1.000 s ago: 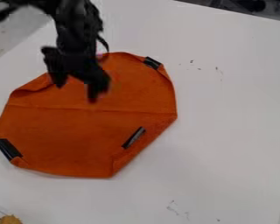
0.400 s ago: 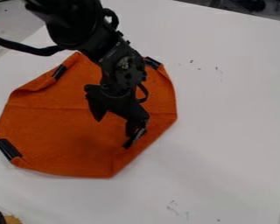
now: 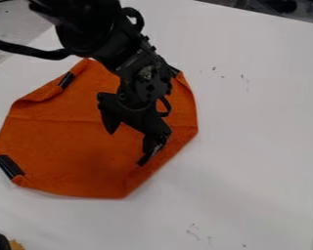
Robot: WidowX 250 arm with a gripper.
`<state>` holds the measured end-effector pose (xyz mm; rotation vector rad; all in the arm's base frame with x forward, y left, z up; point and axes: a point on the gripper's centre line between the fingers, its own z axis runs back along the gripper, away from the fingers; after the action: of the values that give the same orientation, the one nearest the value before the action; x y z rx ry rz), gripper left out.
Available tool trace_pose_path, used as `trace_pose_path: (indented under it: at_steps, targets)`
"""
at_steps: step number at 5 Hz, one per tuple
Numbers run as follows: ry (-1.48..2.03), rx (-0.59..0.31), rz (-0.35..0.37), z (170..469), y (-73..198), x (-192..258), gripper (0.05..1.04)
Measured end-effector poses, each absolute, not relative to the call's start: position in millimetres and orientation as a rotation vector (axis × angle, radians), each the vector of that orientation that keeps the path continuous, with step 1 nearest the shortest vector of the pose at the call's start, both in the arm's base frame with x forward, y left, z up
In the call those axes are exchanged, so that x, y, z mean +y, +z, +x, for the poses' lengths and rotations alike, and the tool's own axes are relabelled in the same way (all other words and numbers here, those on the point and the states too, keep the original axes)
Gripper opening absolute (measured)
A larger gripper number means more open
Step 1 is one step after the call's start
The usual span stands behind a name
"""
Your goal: Fold the cloth from bottom right to top left
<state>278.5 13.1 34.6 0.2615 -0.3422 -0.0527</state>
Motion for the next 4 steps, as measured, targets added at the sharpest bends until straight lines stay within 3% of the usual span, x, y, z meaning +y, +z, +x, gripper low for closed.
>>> trace_pose_path:
  at_steps: [4]
  targets:
    - [-0.021,-0.322,0.187,272,16,-10,1.001]
